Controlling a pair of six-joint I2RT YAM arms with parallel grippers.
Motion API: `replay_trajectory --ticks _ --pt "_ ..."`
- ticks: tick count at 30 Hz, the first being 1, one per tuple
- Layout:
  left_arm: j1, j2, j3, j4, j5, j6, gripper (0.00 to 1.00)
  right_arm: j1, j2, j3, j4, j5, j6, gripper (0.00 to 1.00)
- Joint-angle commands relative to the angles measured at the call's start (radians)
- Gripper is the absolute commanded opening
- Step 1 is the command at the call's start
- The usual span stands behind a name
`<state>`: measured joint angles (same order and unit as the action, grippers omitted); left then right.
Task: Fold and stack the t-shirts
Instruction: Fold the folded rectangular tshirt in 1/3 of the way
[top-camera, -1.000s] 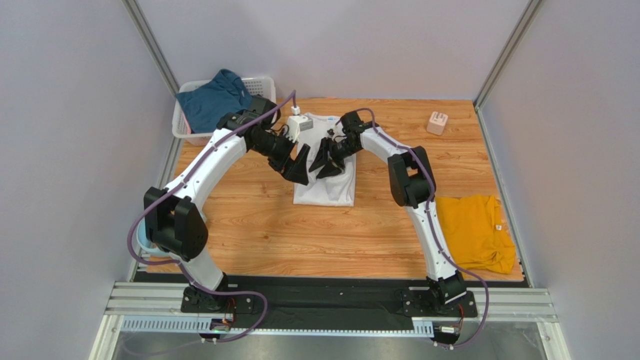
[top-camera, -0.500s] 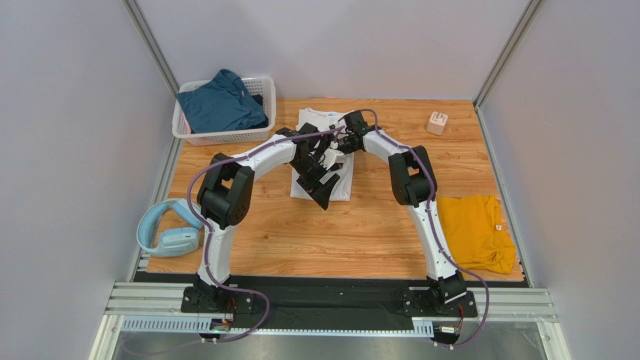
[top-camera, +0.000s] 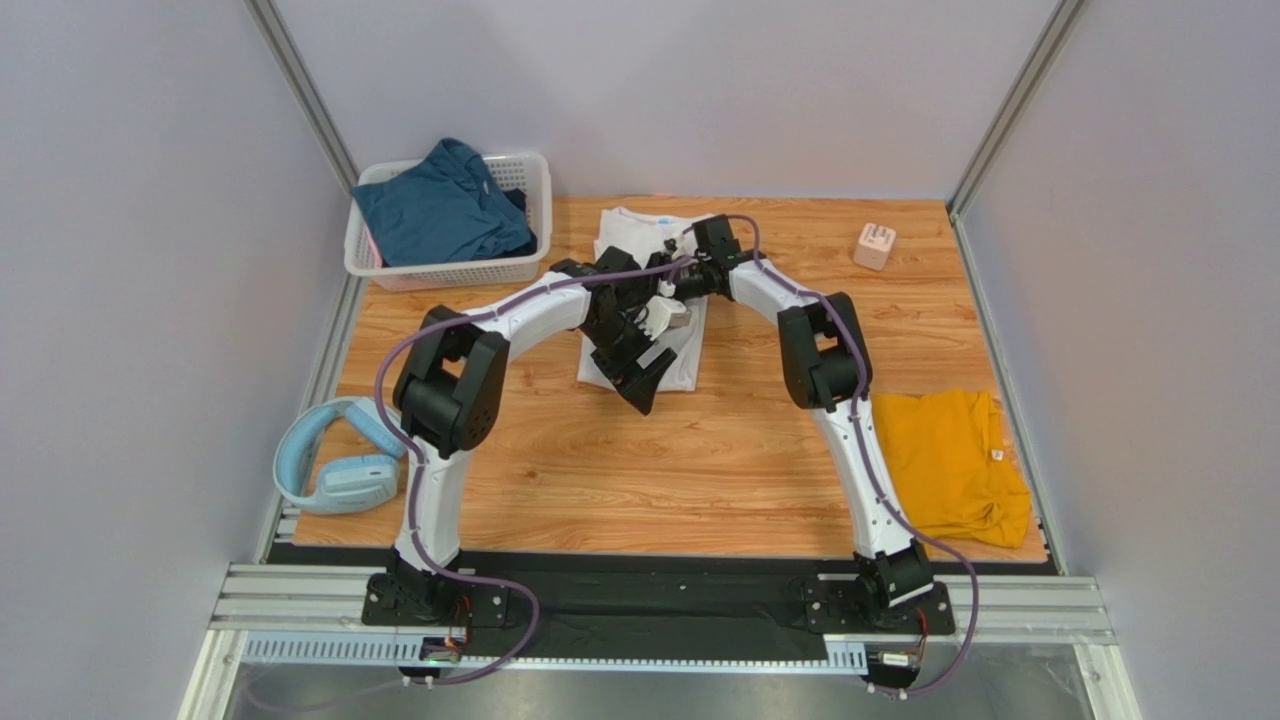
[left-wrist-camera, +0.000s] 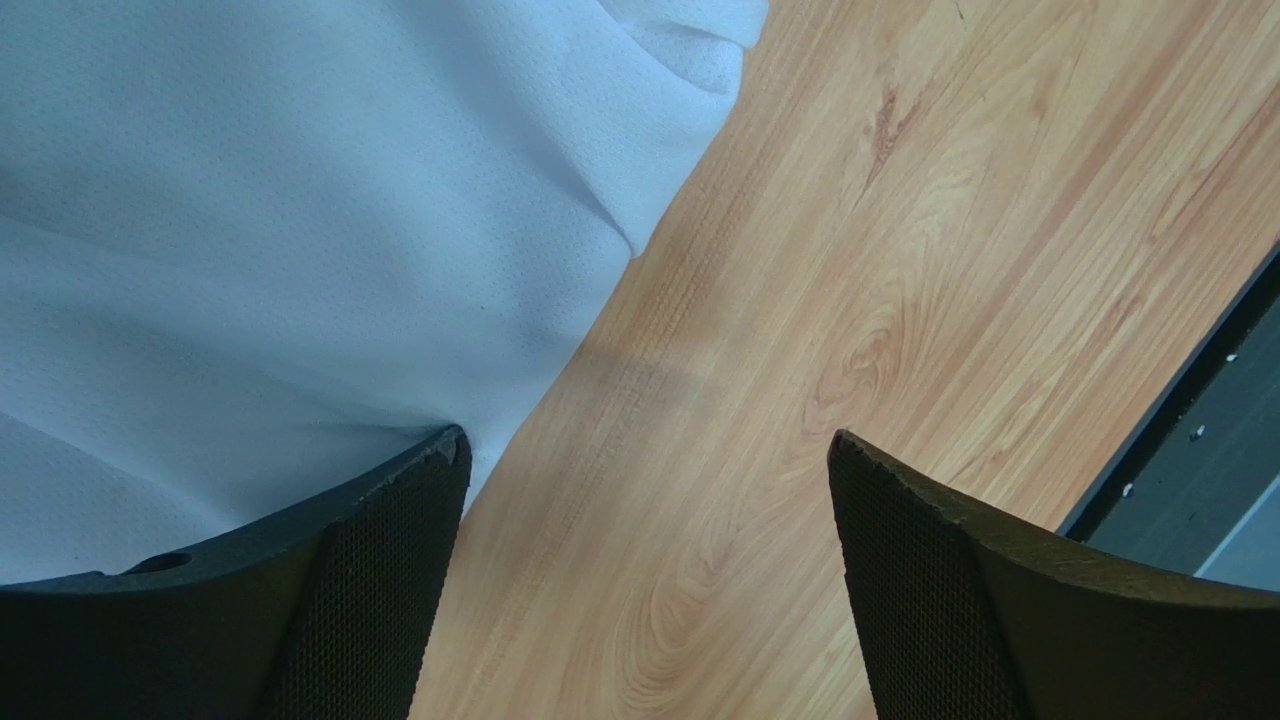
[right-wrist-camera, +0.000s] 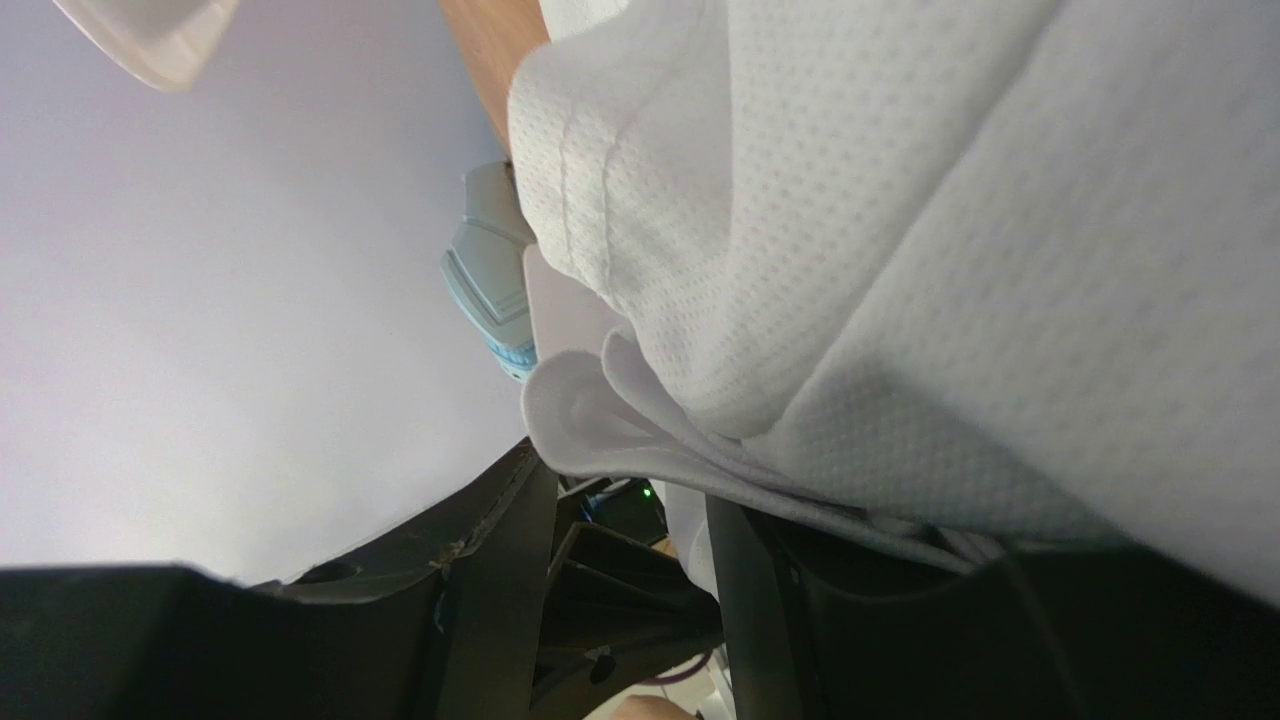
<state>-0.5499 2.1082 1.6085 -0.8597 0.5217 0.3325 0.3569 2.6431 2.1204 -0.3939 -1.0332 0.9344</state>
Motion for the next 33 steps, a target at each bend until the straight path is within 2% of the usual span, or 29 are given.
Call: replay_trajectory --ticks 1,4,7,10,14,18,19,22,27,31,33 --pt "0.001 0.010 -0.038 0.011 -0.008 0.051 0.94 -0.036 0.077 0.130 0.082 0.012 0.124 0.47" --pt "0.001 0.013 -0.051 0.001 0.015 0.054 0.93 -0.052 0.101 0.219 0.121 -0.010 0.182 0.47" --pt "0.001 0.003 -0.085 -0.006 0.040 0.060 0.91 -0.070 0.046 0.216 0.113 0.005 0.155 0.47" --pt "-0.001 -0.031 -0.128 -0.025 0.067 0.065 0.90 -0.082 -0.073 0.095 0.026 0.070 0.024 0.47" --pt "0.001 -0.182 -0.167 -0.074 0.104 0.077 0.89 -0.091 -0.230 -0.084 -0.140 0.182 -0.162 0.47" --pt "0.001 -0.345 -0.144 -0.174 0.113 0.091 0.89 -0.090 -0.414 -0.319 -0.246 0.361 -0.273 0.47" --pt "0.002 -0.379 -0.144 -0.179 0.107 0.091 0.90 -0.091 -0.495 -0.356 -0.246 0.427 -0.288 0.47" --pt "0.021 -0.491 -0.165 -0.132 0.077 0.076 0.91 -0.091 -0.584 -0.401 -0.249 0.496 -0.316 0.48" --pt "0.132 -0.447 -0.203 0.057 0.030 -0.048 0.91 -0.070 -0.542 -0.344 -0.311 0.421 -0.330 0.47" --pt "0.153 -0.271 -0.148 0.031 0.011 -0.056 0.89 -0.015 -0.538 -0.417 -0.321 0.459 -0.356 0.46" --pt "0.151 -0.231 -0.144 0.037 -0.025 -0.065 0.89 -0.009 -0.554 -0.499 -0.315 0.472 -0.364 0.46"
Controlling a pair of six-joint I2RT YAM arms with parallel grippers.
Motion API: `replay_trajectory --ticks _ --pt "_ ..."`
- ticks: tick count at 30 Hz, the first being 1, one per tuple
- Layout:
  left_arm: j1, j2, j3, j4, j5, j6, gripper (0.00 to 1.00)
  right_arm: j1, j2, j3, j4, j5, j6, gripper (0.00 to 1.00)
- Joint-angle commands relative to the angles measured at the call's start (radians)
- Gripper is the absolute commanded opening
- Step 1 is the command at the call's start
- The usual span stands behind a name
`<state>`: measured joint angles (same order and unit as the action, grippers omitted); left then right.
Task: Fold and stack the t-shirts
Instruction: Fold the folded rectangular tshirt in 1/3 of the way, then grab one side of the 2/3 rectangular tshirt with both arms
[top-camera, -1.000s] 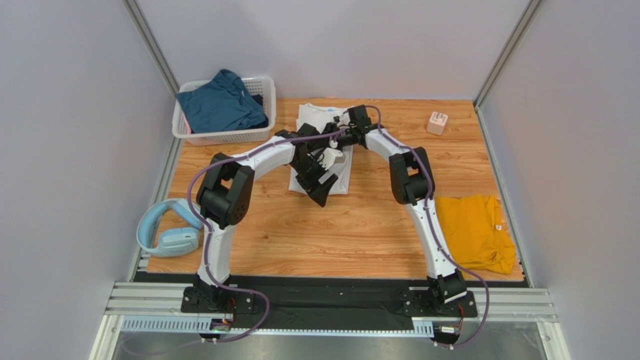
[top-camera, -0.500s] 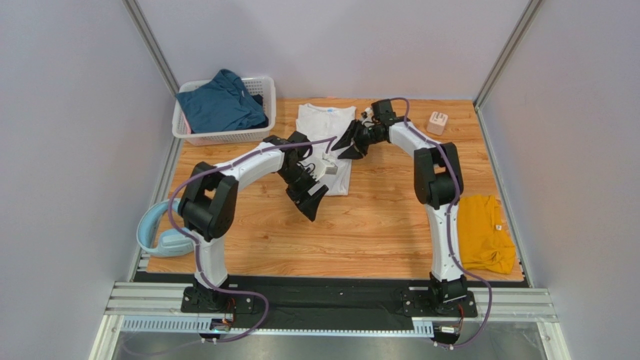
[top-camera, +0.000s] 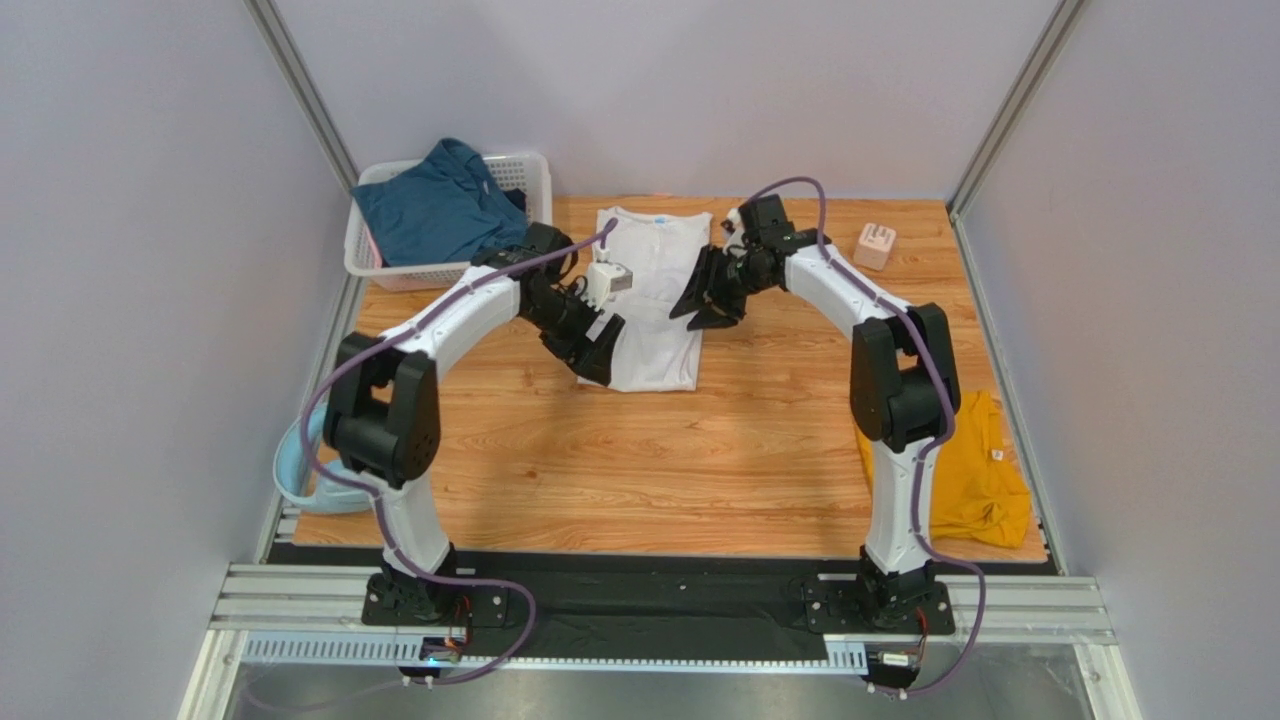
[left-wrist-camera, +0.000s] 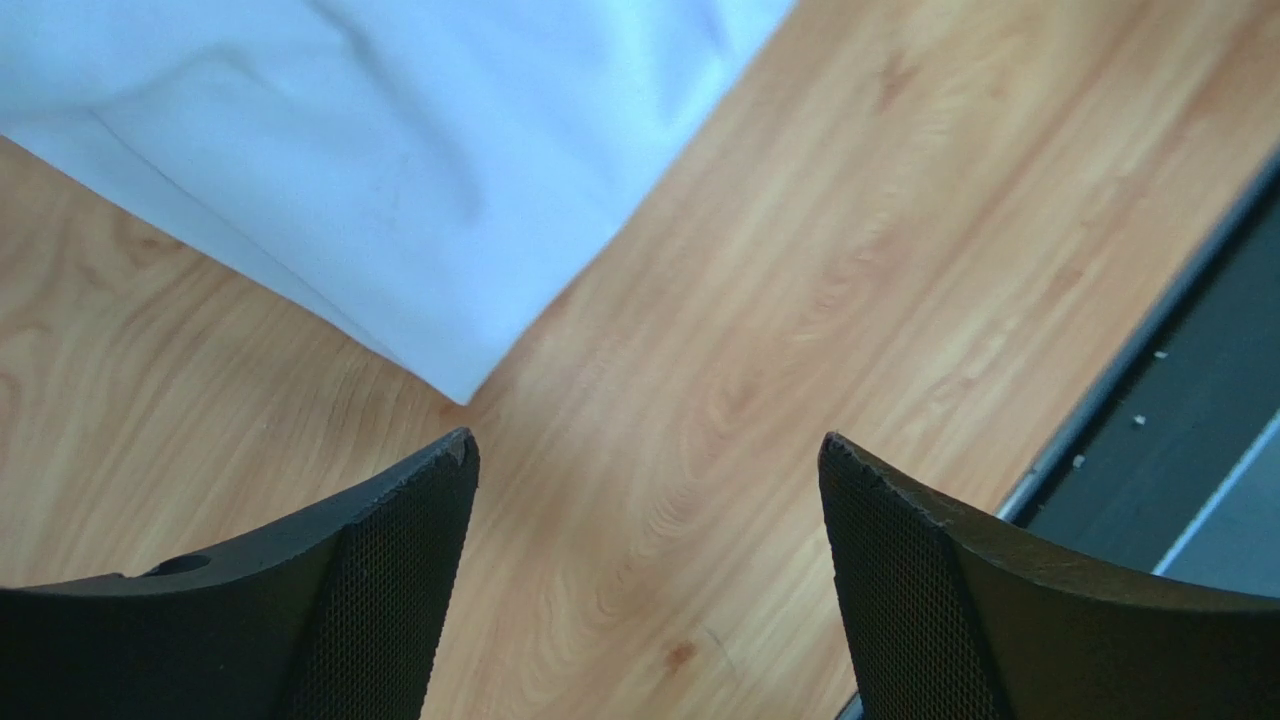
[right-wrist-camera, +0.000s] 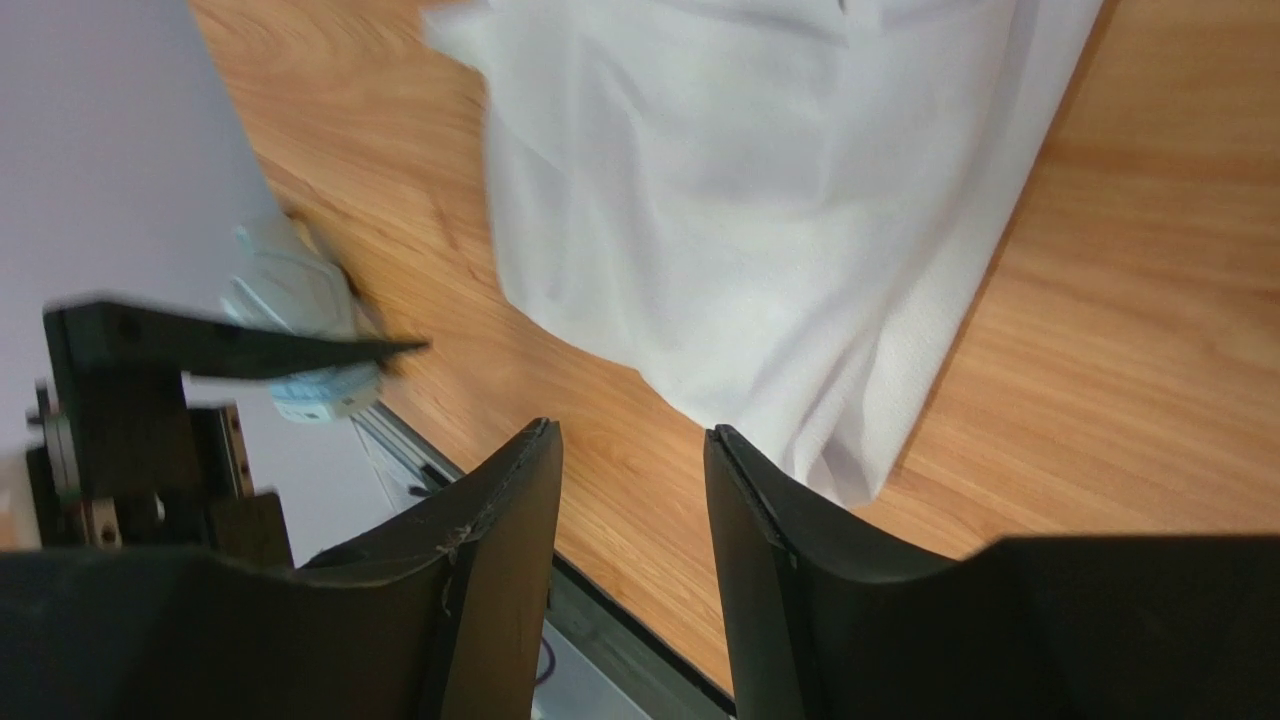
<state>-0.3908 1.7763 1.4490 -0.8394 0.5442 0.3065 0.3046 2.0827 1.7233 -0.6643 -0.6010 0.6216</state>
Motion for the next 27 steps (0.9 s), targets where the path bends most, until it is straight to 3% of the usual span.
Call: replay_trajectory --ticks 1,9,27 --pt "-0.006 0.135 0.019 0.014 -0.059 -0.043 0.90 0.047 -0.002 -0.131 -0.041 0.058 -0.060 0.45" --pt "0.023 0.221 0.025 0.005 -0.087 -0.069 0.90 0.045 -0.093 -0.375 0.008 0.136 -0.083 0.46" --pt "0.070 0.345 0.099 0.033 -0.196 -0.147 0.91 0.048 -0.018 -0.306 0.078 0.021 -0.017 0.44"
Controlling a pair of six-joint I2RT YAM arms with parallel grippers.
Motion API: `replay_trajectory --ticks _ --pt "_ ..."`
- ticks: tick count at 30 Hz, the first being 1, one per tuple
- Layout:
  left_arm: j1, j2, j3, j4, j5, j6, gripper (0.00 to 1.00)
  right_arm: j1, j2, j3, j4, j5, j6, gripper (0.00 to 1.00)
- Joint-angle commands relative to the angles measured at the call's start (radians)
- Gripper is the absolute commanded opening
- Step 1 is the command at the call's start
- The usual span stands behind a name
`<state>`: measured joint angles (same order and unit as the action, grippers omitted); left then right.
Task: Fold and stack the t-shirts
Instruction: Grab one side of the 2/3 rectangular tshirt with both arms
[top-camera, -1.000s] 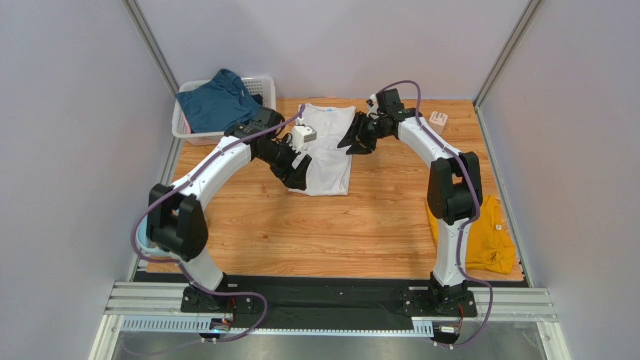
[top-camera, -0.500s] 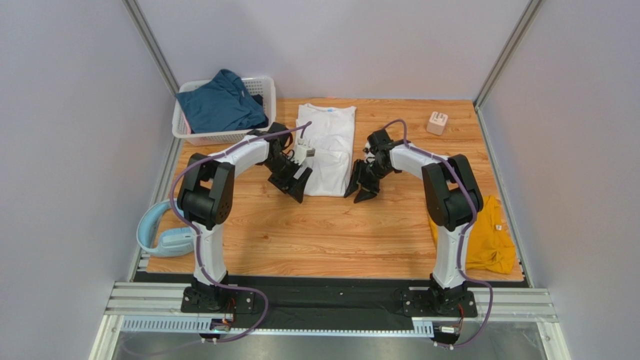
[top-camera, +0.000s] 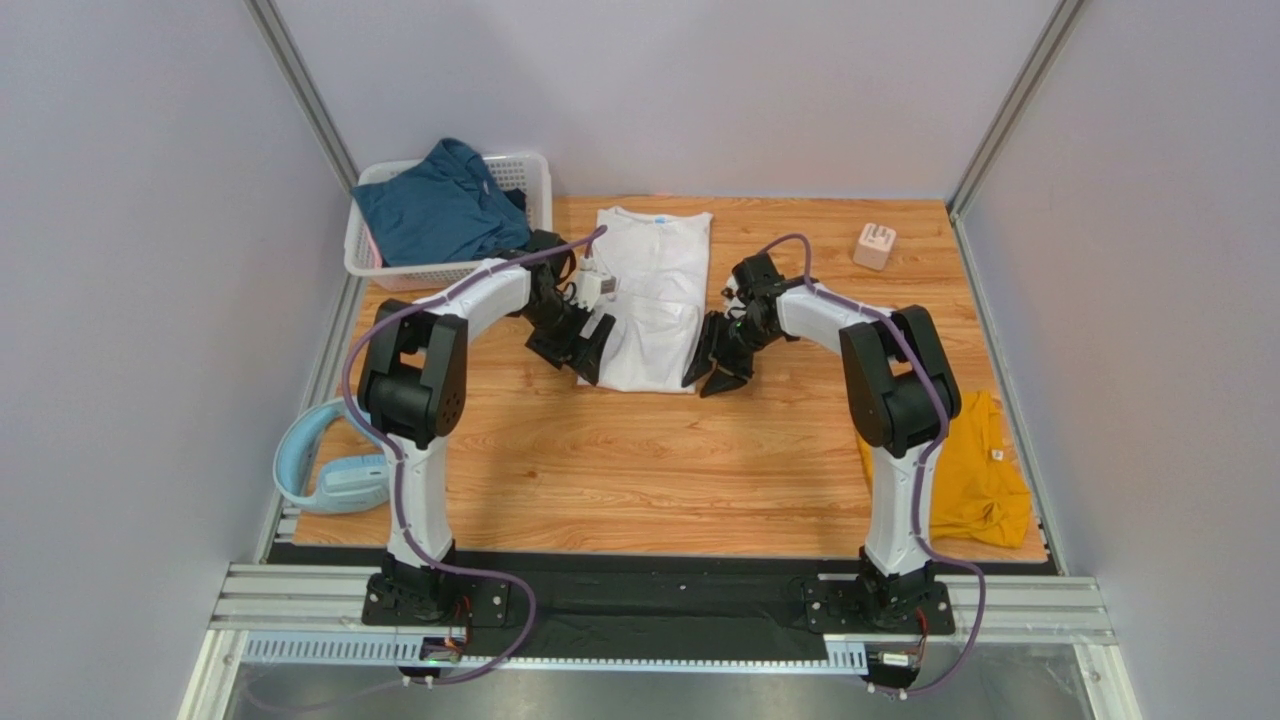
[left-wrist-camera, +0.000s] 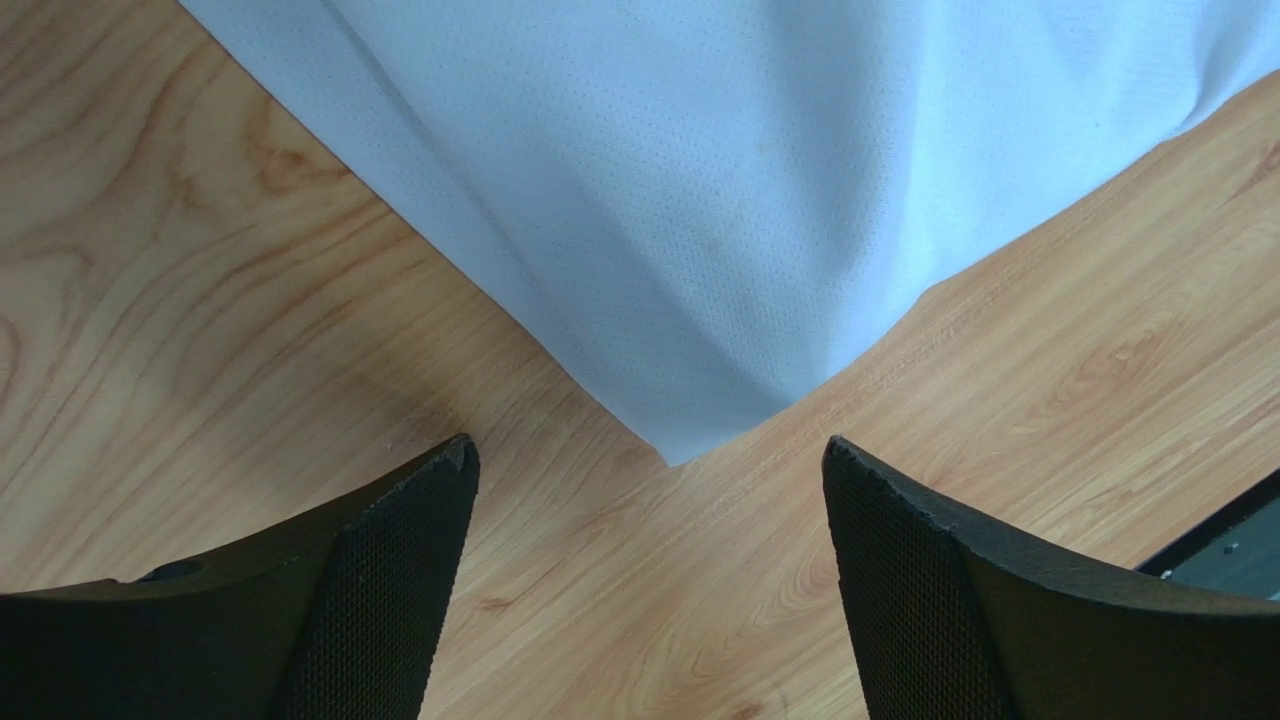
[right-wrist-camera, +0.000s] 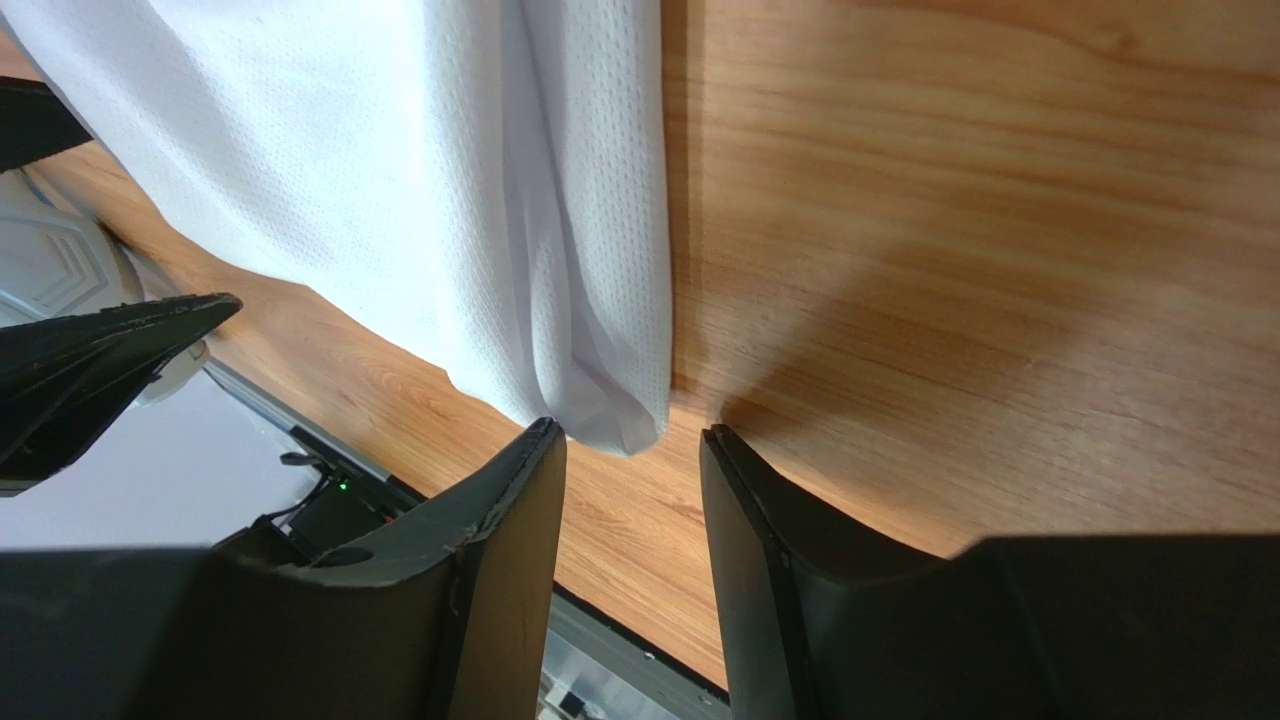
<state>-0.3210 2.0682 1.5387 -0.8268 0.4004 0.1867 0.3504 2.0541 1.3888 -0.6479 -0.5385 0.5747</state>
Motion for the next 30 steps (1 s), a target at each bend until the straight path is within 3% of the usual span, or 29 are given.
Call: replay_trajectory --ticks 1,5,8,9,11,12,14,17,20,25,30 --pt "-0.003 0.056 0.005 0.025 -0.049 -0.038 0.90 0.004 0.012 0.027 0.065 -0.043 0.036 0.44" --pt "-0.026 0.061 -0.009 0.029 -0.067 -0.043 0.82 0.007 0.021 0.019 0.094 -0.055 0.063 0.42" --pt "-0.039 0.069 -0.009 0.026 -0.060 -0.047 0.68 0.010 0.026 0.021 0.103 -0.061 0.073 0.38" --pt "-0.041 0.075 -0.006 0.025 -0.061 -0.050 0.55 0.012 0.029 0.021 0.105 -0.063 0.076 0.33" --pt "-0.041 0.081 0.000 0.018 -0.055 -0.058 0.41 0.013 0.026 0.021 0.106 -0.064 0.074 0.28" --pt "-0.043 0.087 0.004 0.015 -0.052 -0.061 0.25 0.013 0.026 0.019 0.106 -0.063 0.076 0.22" --pt "-0.044 0.096 0.012 0.003 -0.044 -0.061 0.15 0.013 0.023 0.018 0.106 -0.064 0.079 0.16" --pt "-0.049 0.101 0.014 0.000 -0.046 -0.062 0.13 0.015 0.023 0.015 0.106 -0.069 0.080 0.07" --pt "-0.049 0.093 0.014 -0.001 -0.035 -0.064 0.00 0.018 0.014 0.009 0.106 -0.069 0.079 0.00" --pt "-0.052 0.037 -0.011 -0.070 0.015 -0.041 0.00 0.030 -0.034 -0.030 0.093 -0.074 0.068 0.00" --pt "-0.056 -0.126 -0.087 -0.219 0.086 0.048 0.00 0.051 -0.159 -0.155 0.091 -0.077 0.063 0.00"
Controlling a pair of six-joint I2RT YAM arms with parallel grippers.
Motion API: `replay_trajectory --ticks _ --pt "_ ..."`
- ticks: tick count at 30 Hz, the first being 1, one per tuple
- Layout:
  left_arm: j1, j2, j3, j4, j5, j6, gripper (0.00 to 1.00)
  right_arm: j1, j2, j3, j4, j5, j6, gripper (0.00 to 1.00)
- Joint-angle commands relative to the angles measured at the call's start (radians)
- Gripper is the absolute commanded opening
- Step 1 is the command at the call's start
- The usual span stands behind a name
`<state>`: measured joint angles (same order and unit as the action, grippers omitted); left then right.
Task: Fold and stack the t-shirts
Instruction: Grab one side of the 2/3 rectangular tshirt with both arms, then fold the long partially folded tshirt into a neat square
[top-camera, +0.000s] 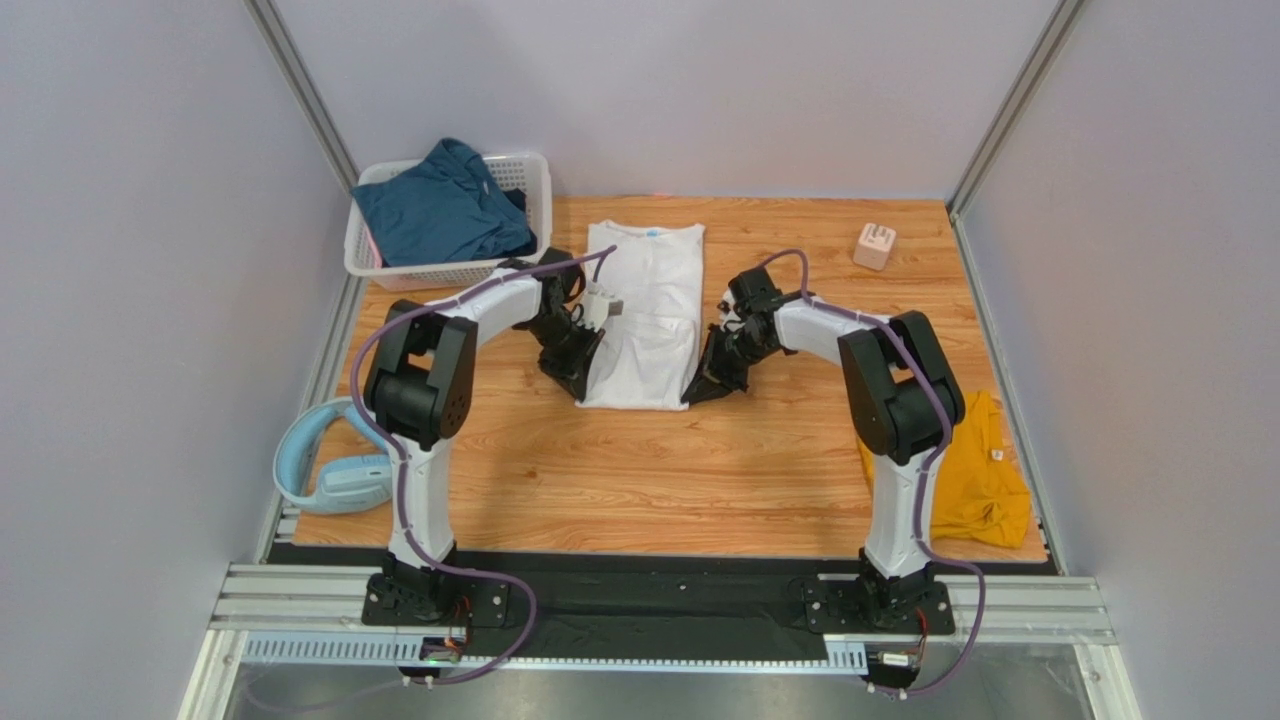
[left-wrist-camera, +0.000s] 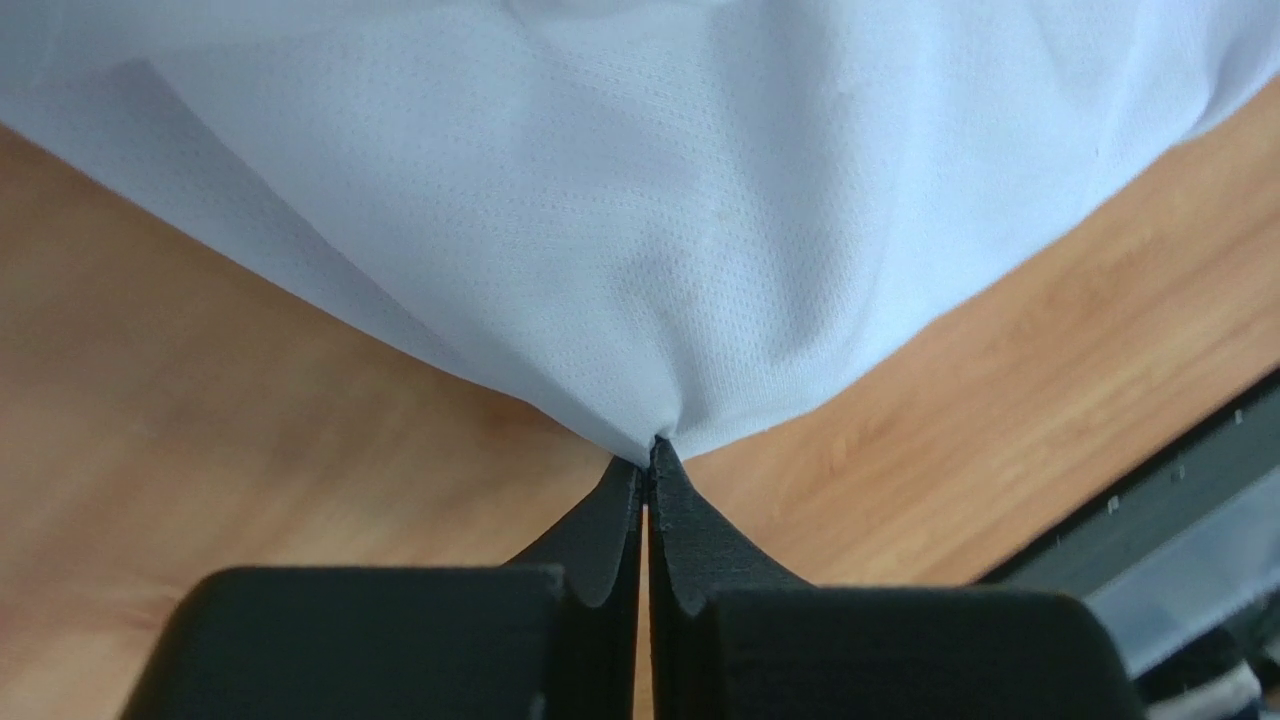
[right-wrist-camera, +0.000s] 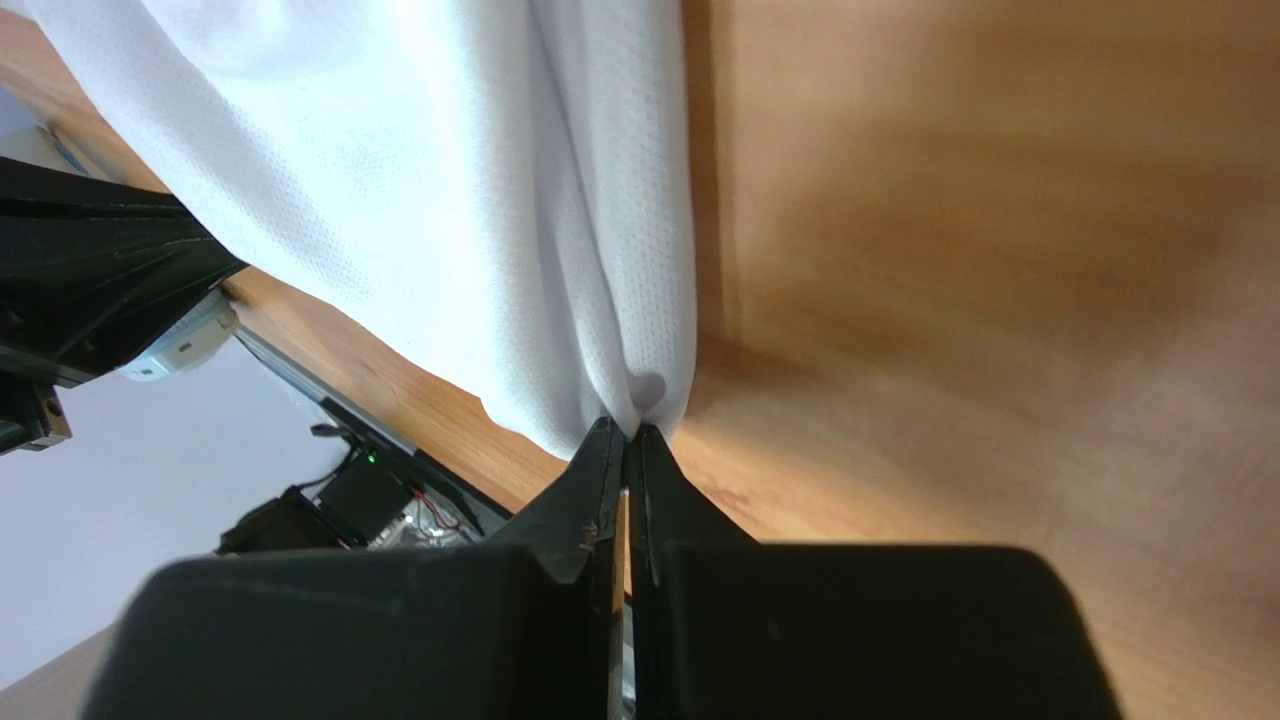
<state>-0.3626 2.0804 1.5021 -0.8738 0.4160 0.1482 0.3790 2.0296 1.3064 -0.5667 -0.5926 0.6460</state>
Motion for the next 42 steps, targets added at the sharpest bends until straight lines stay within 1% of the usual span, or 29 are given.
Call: replay_trajectory --ticks 1,3,5,6,8,12,13,16,17,21,26,30,33,36,42 --pt "-0.015 -0.163 -0.074 -0.197 0.079 0.099 0.00 0.029 -0.155 -0.099 0.010 -0.024 -0.009 0.00" --pt "-0.016 -0.233 -0.095 -0.261 0.104 0.137 0.00 0.044 -0.219 -0.174 0.013 -0.026 -0.003 0.00" --pt "-0.016 -0.294 -0.126 -0.290 0.113 0.155 0.00 0.067 -0.264 -0.217 0.016 -0.029 0.007 0.00" --pt "-0.016 -0.313 -0.147 -0.310 0.125 0.166 0.00 0.077 -0.308 -0.266 0.018 -0.029 0.012 0.00" --pt "-0.018 -0.359 -0.174 -0.317 0.135 0.174 0.00 0.099 -0.359 -0.312 0.019 -0.027 0.030 0.00" --pt "-0.024 -0.388 -0.238 -0.321 0.150 0.177 0.01 0.126 -0.494 -0.435 0.016 -0.030 0.066 0.00" --pt "-0.027 -0.390 -0.243 -0.327 0.155 0.179 0.01 0.133 -0.547 -0.450 0.004 -0.029 0.073 0.00" --pt "-0.047 -0.411 -0.260 -0.358 0.175 0.189 0.01 0.141 -0.633 -0.476 -0.042 -0.029 0.099 0.00" --pt "-0.059 -0.419 -0.261 -0.369 0.175 0.189 0.00 0.143 -0.690 -0.473 -0.061 -0.026 0.101 0.00" --pt "-0.078 -0.459 -0.250 -0.410 0.184 0.191 0.00 0.144 -0.792 -0.421 -0.156 -0.019 0.110 0.00" --pt "-0.081 -0.502 -0.177 -0.491 0.198 0.183 0.00 0.144 -0.809 -0.322 -0.206 -0.019 0.110 0.00" --pt "-0.081 -0.505 -0.053 -0.524 0.155 0.175 0.00 0.138 -0.766 -0.273 -0.211 -0.006 0.093 0.00" --pt "-0.079 -0.468 0.044 -0.536 0.115 0.169 0.00 0.121 -0.720 -0.228 -0.210 -0.001 0.072 0.00" --pt "-0.079 -0.396 0.142 -0.551 0.103 0.174 0.00 0.100 -0.688 -0.194 -0.203 0.004 0.060 0.00" --pt "-0.073 -0.212 0.309 -0.574 0.058 0.186 0.00 0.040 -0.632 -0.159 -0.173 -0.004 0.049 0.00"
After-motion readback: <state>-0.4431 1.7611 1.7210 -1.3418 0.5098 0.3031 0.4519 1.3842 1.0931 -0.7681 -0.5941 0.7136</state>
